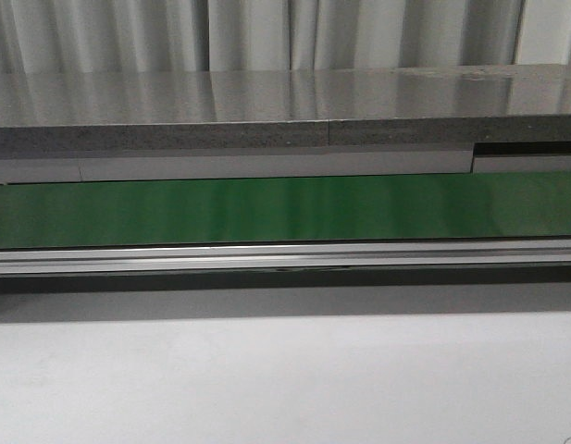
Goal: Move button from left to right
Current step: 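Lower the open left gripper around the yellow-capped push button, then close the left gripper on the button and lift it onto the belt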
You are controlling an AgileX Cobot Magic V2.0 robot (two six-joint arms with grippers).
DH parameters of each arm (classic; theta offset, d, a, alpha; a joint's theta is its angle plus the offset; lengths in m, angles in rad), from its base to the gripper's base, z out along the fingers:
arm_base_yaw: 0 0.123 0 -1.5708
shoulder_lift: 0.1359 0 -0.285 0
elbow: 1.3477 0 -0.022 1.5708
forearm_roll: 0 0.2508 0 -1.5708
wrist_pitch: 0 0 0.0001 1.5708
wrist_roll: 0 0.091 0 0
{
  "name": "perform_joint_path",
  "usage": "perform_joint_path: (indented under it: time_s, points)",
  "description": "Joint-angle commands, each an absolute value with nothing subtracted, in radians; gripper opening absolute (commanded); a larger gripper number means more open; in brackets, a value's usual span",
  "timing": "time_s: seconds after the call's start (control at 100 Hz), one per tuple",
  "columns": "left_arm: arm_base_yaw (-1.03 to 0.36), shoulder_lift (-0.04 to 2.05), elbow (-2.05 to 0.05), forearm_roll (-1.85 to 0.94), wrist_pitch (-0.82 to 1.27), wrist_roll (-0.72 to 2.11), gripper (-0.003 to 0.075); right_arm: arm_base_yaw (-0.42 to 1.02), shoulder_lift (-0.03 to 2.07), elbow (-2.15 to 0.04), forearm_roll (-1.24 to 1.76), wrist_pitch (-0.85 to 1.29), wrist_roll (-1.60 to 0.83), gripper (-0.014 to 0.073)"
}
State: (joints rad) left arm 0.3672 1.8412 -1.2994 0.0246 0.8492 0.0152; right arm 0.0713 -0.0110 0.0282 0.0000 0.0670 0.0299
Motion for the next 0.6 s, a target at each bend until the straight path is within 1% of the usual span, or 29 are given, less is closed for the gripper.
perform_joint_path:
  time_s: [0.0, 0.59]
  points:
    - [0.372, 1.815, -1.330, 0.007, 0.822, 0.020, 0.0651, 0.072, -0.030, 0.010, -0.005, -0.011, 0.029, -0.0067]
    - [0.372, 1.916, -1.330, 0.000, 0.822, 0.022, 0.0649, 0.072, -0.030, 0.010, -0.005, -0.011, 0.029, -0.0067]
